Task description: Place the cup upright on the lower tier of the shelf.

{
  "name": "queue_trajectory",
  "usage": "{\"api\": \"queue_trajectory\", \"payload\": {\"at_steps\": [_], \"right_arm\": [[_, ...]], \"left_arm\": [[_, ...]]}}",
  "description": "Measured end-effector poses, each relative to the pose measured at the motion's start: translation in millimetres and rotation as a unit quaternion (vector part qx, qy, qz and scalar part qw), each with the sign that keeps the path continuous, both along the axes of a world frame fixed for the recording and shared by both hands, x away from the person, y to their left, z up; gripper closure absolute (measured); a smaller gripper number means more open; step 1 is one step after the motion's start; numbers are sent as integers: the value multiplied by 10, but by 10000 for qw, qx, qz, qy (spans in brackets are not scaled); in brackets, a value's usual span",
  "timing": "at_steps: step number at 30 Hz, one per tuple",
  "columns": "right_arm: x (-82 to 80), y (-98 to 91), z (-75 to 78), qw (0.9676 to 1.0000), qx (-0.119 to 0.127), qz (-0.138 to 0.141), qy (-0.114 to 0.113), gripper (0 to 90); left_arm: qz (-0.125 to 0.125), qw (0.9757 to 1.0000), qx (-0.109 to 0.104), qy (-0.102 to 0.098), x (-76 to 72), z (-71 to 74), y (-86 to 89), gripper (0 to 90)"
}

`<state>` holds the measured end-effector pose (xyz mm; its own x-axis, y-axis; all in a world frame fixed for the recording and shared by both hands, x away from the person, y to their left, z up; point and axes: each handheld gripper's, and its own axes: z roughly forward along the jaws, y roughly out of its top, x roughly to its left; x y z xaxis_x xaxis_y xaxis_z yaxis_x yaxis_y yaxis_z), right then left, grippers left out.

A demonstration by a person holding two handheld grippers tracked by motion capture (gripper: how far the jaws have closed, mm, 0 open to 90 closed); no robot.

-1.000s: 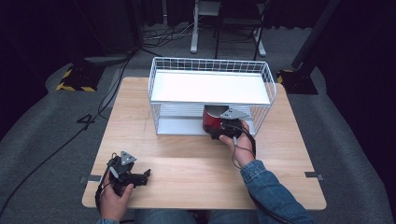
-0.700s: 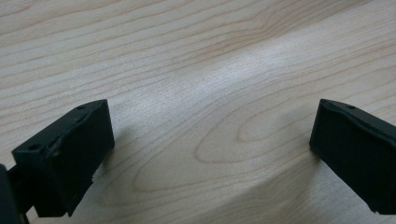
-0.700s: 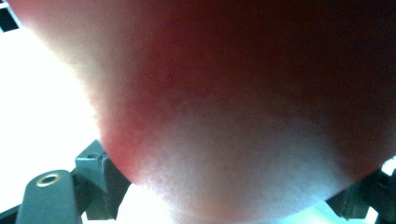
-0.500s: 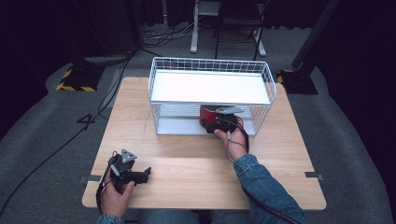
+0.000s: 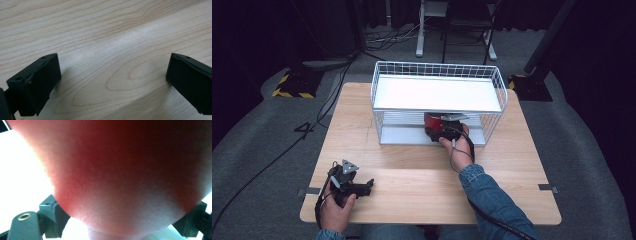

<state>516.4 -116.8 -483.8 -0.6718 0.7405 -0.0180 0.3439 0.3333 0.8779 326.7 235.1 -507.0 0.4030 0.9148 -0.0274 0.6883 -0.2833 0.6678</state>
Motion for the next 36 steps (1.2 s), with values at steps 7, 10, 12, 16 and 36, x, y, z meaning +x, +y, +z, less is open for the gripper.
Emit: {"api": "queue_trajectory", "payload": {"at_steps": [7, 10, 12, 16, 36], "right_arm": [[14, -25, -17, 9999, 84, 4, 58, 155], [13, -22, -13, 10000, 51, -9, 39, 155], [5, -10, -2, 10000, -47, 5, -45, 157], [-9, -10, -10, 9999, -130, 35, -11, 158], [-380, -345, 130, 9997, -69, 176, 153, 159]], "left_arm": [[-3, 10000, 2, 1, 0, 0, 0, 1], [-5, 10000, 7, 0, 0, 1, 1, 1], [-1, 10000, 6, 3, 0, 1, 0, 1], [-2, 10000, 1, 1, 0, 0, 0, 1], [20, 10000, -16, -3, 9, -2, -4, 1]]}}
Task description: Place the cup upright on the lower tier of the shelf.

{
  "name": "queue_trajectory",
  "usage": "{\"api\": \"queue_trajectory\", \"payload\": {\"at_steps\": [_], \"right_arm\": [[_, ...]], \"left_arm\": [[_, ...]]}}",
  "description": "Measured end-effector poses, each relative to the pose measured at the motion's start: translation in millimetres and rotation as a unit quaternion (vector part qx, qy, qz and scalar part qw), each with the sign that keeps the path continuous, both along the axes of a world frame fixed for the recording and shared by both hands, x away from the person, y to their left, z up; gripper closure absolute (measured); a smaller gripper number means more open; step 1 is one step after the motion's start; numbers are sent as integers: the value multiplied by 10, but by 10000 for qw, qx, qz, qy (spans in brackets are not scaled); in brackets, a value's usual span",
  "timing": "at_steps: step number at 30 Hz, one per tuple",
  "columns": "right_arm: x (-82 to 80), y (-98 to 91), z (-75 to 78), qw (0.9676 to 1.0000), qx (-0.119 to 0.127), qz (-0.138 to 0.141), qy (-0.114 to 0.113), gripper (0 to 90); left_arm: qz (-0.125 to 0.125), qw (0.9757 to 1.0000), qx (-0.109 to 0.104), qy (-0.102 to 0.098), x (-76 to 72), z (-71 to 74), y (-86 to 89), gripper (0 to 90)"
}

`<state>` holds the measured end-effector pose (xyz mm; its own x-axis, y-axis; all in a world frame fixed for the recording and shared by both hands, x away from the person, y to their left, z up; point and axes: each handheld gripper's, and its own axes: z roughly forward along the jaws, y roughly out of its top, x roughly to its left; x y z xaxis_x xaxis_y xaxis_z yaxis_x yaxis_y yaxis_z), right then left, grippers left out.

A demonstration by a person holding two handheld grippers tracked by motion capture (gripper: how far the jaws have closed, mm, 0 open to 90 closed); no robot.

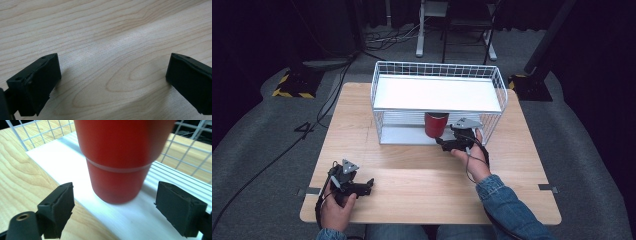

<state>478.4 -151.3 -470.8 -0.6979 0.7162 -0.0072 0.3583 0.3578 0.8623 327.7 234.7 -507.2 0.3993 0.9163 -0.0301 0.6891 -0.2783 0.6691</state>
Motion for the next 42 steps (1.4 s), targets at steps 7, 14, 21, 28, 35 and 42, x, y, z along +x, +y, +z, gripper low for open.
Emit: {"api": "queue_trajectory", "payload": {"at_steps": [7, 14, 21, 28, 35, 42], "right_arm": [[-188, -152, 174, 9999, 68, 40, -121, 158], [-374, -268, 265, 9997, 108, 45, -208, 159], [-526, -398, 322, 9996, 152, 82, -212, 159], [-670, -607, 354, 9997, 160, -34, -191, 158], [-803, -822, 362, 9996, 176, -135, -163, 159], [-935, -1045, 394, 9994, 164, -255, -180, 159]], "left_arm": [[8, 10000, 12, 2, -9, 1, 0, 1], [-18, 10000, 10, 5, -26, 1, 2, 1], [-18, 10000, 8, 5, -25, 1, 2, 1], [-19, 10000, 9, 6, -26, 1, 2, 1], [-20, 10000, 9, 6, -25, 1, 2, 1], [1, 10000, 20, 0, -15, 2, 0, 1]]}}
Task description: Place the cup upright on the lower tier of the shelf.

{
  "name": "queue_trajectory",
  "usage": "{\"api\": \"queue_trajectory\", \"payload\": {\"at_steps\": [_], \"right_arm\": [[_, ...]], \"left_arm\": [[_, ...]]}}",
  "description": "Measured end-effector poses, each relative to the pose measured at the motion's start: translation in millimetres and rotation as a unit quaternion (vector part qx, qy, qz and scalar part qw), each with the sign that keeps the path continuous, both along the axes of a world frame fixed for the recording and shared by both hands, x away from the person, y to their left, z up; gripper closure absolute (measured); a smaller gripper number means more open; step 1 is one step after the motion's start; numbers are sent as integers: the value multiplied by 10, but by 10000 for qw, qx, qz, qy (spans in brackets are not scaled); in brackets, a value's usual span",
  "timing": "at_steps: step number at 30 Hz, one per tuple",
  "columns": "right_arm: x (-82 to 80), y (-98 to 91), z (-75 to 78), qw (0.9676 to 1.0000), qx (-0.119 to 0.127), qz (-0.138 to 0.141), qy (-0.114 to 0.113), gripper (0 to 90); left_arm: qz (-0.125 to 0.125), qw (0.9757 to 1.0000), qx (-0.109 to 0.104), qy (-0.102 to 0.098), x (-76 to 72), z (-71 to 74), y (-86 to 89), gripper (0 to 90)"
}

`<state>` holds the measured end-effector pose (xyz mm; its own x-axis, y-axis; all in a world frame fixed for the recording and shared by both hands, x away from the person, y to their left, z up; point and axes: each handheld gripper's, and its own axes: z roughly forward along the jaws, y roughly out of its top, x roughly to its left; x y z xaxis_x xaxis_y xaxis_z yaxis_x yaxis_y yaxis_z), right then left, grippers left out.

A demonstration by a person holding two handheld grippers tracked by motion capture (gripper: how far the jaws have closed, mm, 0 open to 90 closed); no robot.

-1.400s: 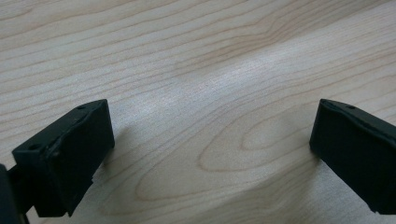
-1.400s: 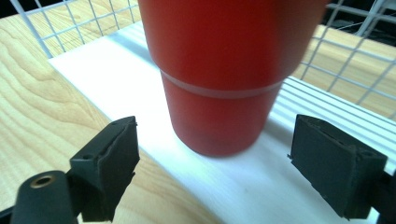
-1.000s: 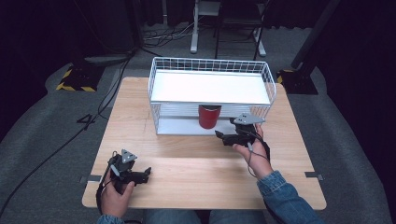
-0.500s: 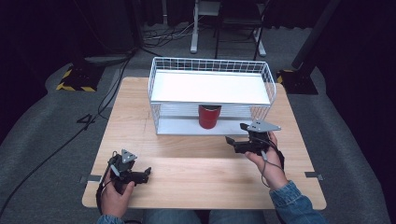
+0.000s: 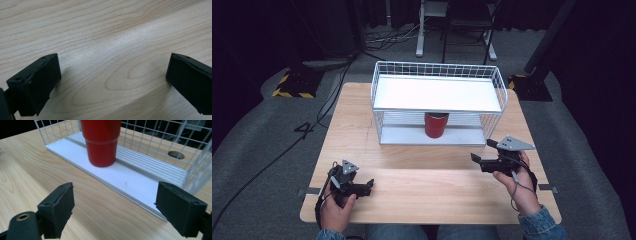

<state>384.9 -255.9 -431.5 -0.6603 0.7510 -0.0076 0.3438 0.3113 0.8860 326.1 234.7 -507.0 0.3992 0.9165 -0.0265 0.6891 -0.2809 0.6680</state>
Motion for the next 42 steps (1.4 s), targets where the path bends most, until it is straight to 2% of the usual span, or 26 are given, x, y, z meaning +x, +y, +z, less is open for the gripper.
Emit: {"api": "queue_trajectory", "payload": {"at_steps": [6, 15, 22, 30, 35, 42], "right_arm": [[-104, -172, -4, 9999, -33, -103, 41, 159], [-252, -388, -70, 9988, -129, -250, 409, 159], [-339, -504, -132, 9976, -151, -382, 560, 160], [-402, -633, -301, 9947, -182, -601, 815, 160], [-425, -679, -461, 9926, -198, -698, 971, 160], [-456, -689, -594, 9917, -365, -688, 1019, 161]], "left_arm": [[-12, 10000, 3, 4, 5, 0, 1, 1], [-12, 10000, 4, 5, 5, 1, 1, 1], [-11, 10000, 3, 4, 5, 0, 1, 1], [-12, 10000, 4, 3, 5, 0, 1, 1], [-10, 10000, 4, 2, 5, 0, 1, 1], [-11, 10000, 3, 4, 5, 0, 1, 1]]}}
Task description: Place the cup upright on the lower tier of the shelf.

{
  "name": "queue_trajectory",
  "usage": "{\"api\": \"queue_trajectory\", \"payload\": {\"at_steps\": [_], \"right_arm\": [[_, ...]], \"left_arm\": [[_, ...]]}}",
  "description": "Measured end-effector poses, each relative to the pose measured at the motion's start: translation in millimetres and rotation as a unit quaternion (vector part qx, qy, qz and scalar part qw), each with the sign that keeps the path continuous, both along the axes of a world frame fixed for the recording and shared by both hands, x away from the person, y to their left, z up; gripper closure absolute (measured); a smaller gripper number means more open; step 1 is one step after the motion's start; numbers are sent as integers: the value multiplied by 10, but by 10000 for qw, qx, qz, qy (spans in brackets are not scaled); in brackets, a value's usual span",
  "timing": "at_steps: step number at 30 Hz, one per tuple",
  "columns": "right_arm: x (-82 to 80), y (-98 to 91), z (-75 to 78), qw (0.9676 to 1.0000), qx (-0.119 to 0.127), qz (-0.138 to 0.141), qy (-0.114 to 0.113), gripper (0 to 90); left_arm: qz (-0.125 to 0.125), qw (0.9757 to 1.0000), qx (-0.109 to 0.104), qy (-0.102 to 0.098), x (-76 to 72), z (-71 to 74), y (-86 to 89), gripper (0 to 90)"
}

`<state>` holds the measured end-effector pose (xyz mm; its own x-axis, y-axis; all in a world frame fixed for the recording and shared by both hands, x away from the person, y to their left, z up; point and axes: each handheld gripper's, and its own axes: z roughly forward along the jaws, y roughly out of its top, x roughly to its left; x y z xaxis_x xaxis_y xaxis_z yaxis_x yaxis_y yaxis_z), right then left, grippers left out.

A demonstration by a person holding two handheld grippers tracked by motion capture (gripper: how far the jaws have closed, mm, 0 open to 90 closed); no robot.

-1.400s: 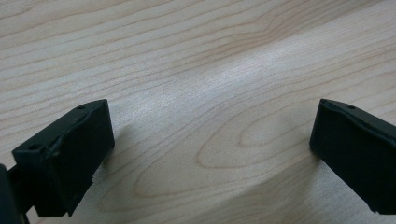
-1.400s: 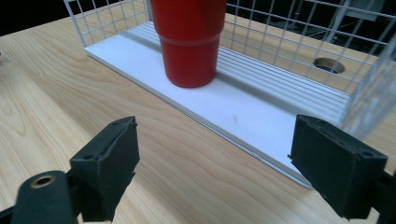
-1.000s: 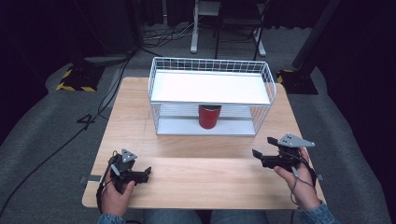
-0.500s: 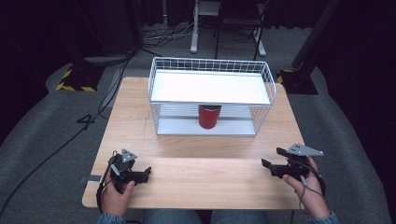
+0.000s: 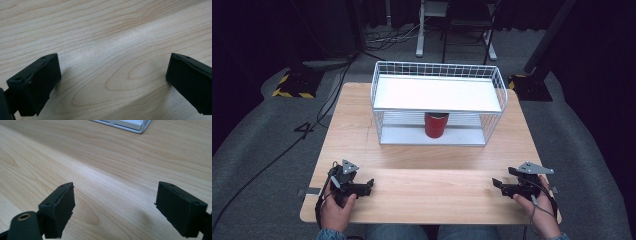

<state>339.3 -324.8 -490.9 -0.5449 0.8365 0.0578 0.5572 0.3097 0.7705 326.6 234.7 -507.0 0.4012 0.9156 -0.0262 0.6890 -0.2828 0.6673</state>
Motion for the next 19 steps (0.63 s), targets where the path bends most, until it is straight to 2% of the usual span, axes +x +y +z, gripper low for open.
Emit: {"api": "queue_trajectory", "payload": {"at_steps": [3, 7, 8, 10, 13, 15, 19], "right_arm": [[-4, 5, -36, 10000, -43, 20, -68, 161], [-19, 32, -110, 9998, -152, 145, 5, 161], [-19, 40, -136, 9995, -241, 197, 59, 158], [-24, 47, -141, 9985, -435, 316, 29, 151], [-25, 47, -143, 9985, -433, 332, 33, 149], [-48, 52, -147, 9978, -429, 507, 40, 126], [-48, 54, -148, 9978, -433, 502, 33, 125]], "left_arm": [[0, 10000, 2, -1, 0, 0, 0, 1], [-1, 10000, 2, -1, 0, 0, 0, 1], [0, 10000, 1, -1, 0, 0, 0, 1], [-1, 10000, 1, 0, 0, 0, 0, 1], [-1, 10000, 3, 0, 0, 0, 0, 1], [-1, 10000, 2, -1, -1, 0, 0, 1], [-2, 10000, 3, -1, -1, 0, 0, 1]]}}
